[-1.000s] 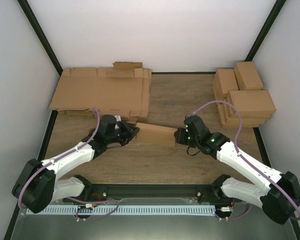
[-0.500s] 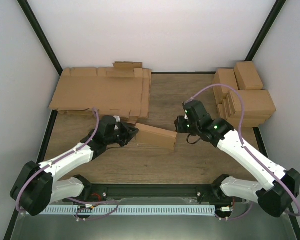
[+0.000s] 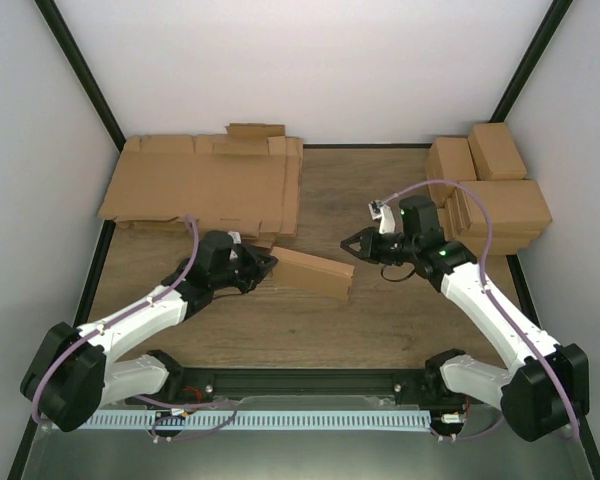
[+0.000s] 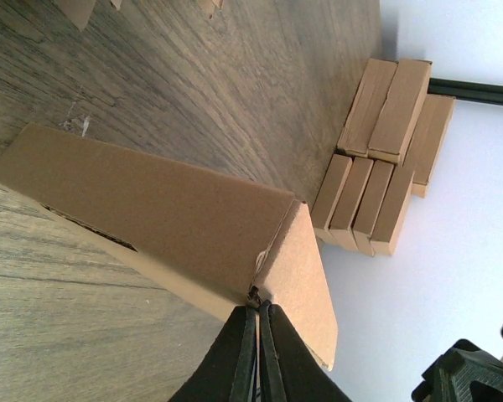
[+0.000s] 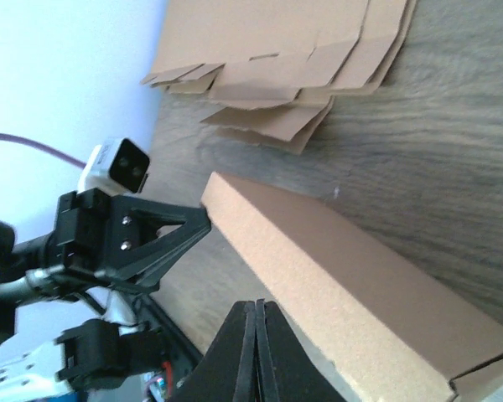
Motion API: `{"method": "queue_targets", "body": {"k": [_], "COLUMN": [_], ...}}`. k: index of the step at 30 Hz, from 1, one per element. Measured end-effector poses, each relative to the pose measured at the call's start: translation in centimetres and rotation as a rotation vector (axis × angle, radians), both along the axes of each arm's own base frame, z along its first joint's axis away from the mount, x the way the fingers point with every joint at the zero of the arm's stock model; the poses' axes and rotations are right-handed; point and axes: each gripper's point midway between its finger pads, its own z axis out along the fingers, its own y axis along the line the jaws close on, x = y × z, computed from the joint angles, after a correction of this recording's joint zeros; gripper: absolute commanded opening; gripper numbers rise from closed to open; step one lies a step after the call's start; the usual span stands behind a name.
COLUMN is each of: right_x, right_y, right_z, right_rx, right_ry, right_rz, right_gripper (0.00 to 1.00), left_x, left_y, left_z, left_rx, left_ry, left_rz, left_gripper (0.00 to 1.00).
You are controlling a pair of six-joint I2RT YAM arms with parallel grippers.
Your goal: Fold the paper box
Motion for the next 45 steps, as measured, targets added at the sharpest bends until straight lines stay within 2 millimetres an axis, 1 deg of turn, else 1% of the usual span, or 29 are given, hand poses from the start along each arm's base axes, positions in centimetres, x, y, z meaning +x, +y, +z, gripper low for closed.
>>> {"method": "queue_targets", "body": {"k": [6,10,14,21,27,35,37,39,41,43,45], "right_x": [-0.5,-0.7,-1.3,-2.5,-3.3,-3.2,-3.0,-2.5,-2.2,-2.2,-2.4], "right_y": [-0.7,-1.4,-1.6,-1.3,-1.4,-1.4,-1.3,-1.2,-1.1,-1.1,-1.2], "right_z": [-0.1,-0.3,-0.8,-3.3,-6.9,-6.3,-5.4,-4.1,-3.4,-3.6,-4.7], "right_rx": [0.135,0.188,0.235,0.269,0.268,0.288,0.292,0.298,0.301,0.301,0.3], "right_ry": [0.047,0.072,0.101,0.179,0.266,0.257,0.243,0.208,0.183,0.182,0.196], "right_rz": [0.046,0.054,0.08,0.11,0.105,0.104,0.106,0.112,0.117,0.117,0.115], "right_gripper": [0.01,0.01,0.01,0.01,0.01,0.01,0.01,0.01,0.01,0.01,0.01], "left_x": [0.0,0.0,0.0,0.0,0.0,0.0,0.0,-0.1,-0.1,0.0,-0.1], "left_y": [0.0,0.0,0.0,0.0,-0.1,0.0,0.0,0.0,0.0,0.0,0.0], "left_z": [0.0,0.0,0.0,0.0,0.0,0.0,0.0,0.0,0.0,0.0,0.0], "left_rx": [0.005,0.007,0.008,0.009,0.009,0.012,0.012,0.013,0.014,0.016,0.017], "left_ry": [0.0,-0.001,-0.001,-0.002,-0.002,-0.004,-0.004,-0.004,-0.004,-0.006,-0.006], "left_rz": [0.002,0.003,0.004,0.004,0.004,0.007,0.008,0.007,0.008,0.01,0.01], "left_gripper": [0.04,0.04,0.04,0.04,0.04,0.04,0.04,0.04,0.04,0.04,0.04]}}
